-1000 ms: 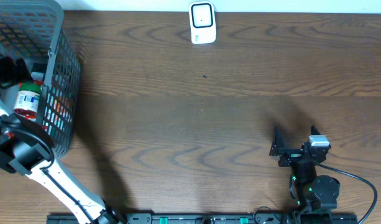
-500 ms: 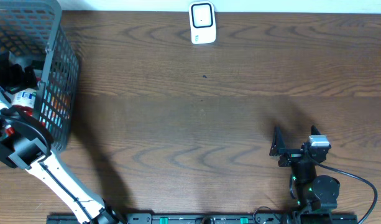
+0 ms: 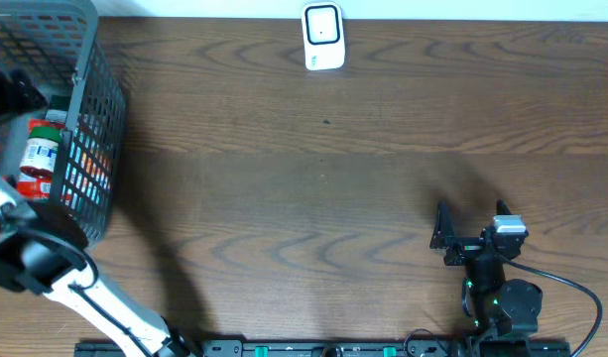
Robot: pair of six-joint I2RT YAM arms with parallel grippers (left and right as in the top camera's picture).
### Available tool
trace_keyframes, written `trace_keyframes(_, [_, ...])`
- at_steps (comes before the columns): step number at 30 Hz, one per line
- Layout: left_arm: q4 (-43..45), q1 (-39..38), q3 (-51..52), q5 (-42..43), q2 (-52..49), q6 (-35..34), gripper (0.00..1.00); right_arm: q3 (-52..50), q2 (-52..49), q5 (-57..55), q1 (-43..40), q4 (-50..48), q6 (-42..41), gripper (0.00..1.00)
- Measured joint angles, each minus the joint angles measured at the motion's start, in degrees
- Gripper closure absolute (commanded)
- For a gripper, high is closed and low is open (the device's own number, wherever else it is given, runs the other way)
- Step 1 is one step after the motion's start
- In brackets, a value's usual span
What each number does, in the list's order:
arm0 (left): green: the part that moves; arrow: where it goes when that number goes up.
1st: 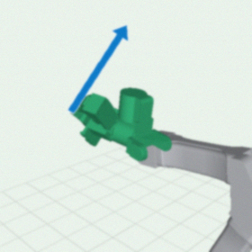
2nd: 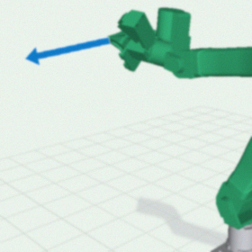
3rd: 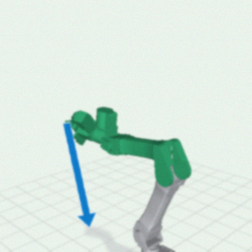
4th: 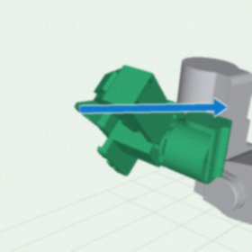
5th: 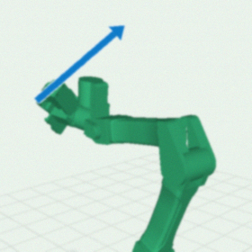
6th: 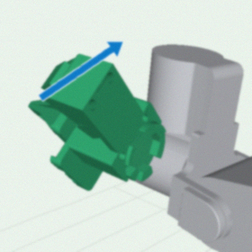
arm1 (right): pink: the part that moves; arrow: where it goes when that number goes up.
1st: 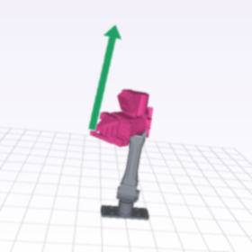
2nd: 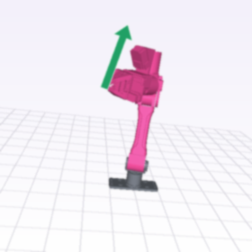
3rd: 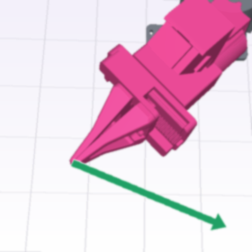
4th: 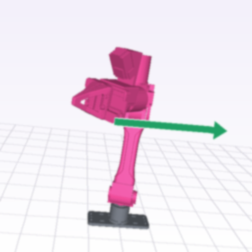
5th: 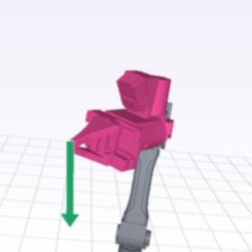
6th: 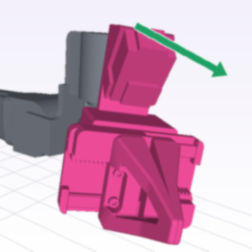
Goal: Scan the item barcode
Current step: 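Reach the left gripper into the grey basket and grasp the green-lidded jar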
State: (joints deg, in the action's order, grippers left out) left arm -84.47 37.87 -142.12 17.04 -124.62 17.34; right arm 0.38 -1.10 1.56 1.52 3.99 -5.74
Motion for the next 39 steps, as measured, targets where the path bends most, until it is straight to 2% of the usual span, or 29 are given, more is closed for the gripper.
trace_keyframes(5, [0.87,0.02,0.94,-2.54,1.2,0.09,0.02,0.0,0.0,0.0,0.0,0.0,0.0,0.01])
trace_keyframes(12, [5.27,0.02,8.52,-4.17,-5.97,0.98,0.02,0.0,0.0,0.02,0.0,0.0,0.0,0.01])
trace_keyframes(18, [5.99,0.02,10.54,-4.52,-10.25,1.14,0.02,0.0,0.0,0.0,0.0,0.0,0.0,0.01])
trace_keyframes(27, [7.15,0.39,15.28,-5.25,-11.63,1.14,0.01,0.0,0.0,0.0,0.0,0.0,0.0,0.01])
trace_keyframes(32, [7.52,0.39,16.74,-5.51,-11.63,1.07,0.13,0.0,0.0,0.02,0.0,0.0,0.0,0.01])
trace_keyframes(33, [7.56,0.39,16.74,-5.64,-11.63,1.09,0.19,0.0,0.0,0.0,0.0,0.0,0.0,0.01])
trace_keyframes(37, [7.52,0.46,16.48,-5.66,-11.63,0.85,0.28,0.0,0.0,0.02,0.0,0.0,0.0,0.01])
trace_keyframes(39, [7.67,0.61,16.13,-5.62,-11.63,0.72,0.29,0.0,0.0,0.0,0.0,0.0,0.0,0.01])
